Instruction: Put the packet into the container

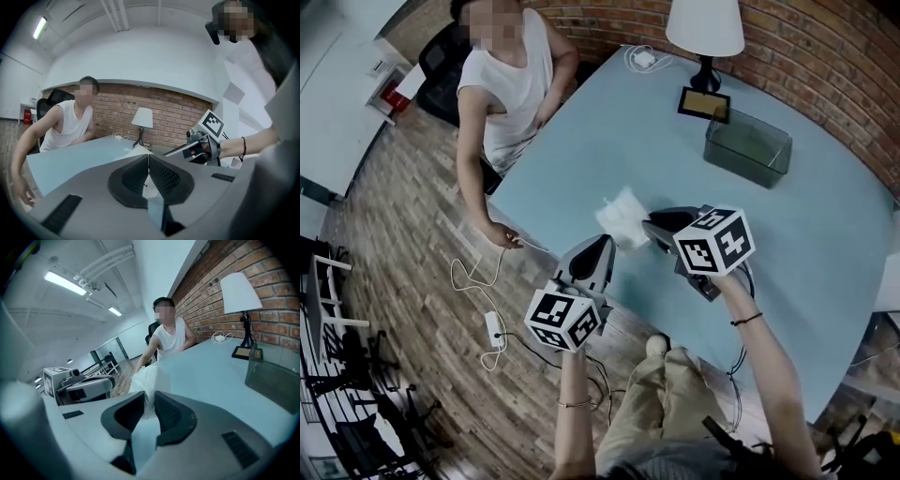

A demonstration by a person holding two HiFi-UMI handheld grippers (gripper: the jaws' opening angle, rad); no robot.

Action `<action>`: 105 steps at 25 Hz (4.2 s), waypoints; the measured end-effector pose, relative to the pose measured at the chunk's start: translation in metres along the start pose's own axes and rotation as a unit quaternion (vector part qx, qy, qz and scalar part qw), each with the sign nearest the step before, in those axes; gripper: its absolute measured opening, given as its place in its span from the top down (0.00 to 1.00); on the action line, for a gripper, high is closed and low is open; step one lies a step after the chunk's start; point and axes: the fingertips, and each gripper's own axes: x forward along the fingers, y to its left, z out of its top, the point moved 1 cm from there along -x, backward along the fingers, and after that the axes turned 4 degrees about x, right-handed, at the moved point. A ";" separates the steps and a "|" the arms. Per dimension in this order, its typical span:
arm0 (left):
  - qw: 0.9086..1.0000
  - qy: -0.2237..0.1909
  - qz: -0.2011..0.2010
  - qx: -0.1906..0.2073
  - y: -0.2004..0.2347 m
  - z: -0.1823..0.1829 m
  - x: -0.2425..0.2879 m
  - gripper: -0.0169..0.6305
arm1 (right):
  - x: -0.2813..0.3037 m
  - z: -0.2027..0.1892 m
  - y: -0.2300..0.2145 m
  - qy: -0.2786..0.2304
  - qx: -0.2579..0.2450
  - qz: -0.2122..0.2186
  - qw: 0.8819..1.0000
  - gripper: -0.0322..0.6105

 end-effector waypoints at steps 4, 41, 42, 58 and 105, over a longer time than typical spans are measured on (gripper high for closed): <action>0.999 -0.011 -0.026 0.015 -0.020 0.019 0.011 0.96 | -0.031 0.010 -0.004 -0.019 -0.006 -0.015 1.000 0.83; 0.966 -0.038 -0.240 0.089 -0.124 0.103 0.158 0.96 | -0.210 0.065 -0.125 -0.143 0.044 -0.168 0.974 0.83; 0.964 -0.036 -0.249 0.089 -0.121 0.102 0.163 0.96 | -0.211 0.066 -0.129 -0.146 0.049 -0.174 0.973 0.83; 0.937 0.004 -0.335 0.096 -0.108 0.082 0.227 0.96 | -0.231 0.091 -0.179 -0.120 0.019 -0.233 0.965 0.83; 0.945 0.053 -0.313 0.079 -0.091 0.053 0.336 0.96 | -0.117 0.062 -0.309 0.229 -0.112 -0.115 0.960 0.83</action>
